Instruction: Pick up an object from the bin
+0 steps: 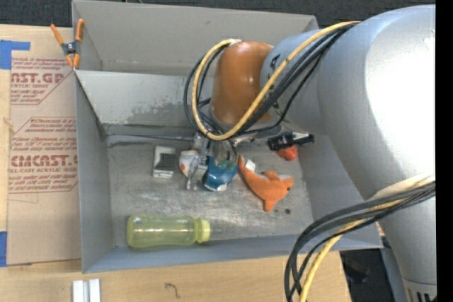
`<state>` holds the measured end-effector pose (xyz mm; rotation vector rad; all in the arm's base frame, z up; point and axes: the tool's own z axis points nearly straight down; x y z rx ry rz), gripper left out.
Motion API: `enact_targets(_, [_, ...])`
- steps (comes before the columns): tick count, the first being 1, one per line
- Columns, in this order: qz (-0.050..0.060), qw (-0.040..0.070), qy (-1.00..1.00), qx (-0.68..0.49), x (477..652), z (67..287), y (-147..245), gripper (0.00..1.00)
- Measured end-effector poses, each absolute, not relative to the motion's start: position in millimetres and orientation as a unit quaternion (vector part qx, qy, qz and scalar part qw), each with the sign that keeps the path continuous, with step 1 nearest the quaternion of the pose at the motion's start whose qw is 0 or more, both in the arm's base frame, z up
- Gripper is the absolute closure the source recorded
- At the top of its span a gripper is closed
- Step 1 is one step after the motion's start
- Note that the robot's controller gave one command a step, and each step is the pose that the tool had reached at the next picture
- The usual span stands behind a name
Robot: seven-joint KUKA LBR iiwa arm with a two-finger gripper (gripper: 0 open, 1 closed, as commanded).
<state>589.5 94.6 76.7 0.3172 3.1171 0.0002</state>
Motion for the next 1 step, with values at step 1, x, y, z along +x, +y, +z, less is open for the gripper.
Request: enact_targets(1, [0.000,0.000,0.995,0.101,587.8,87.2,94.7,1.00])
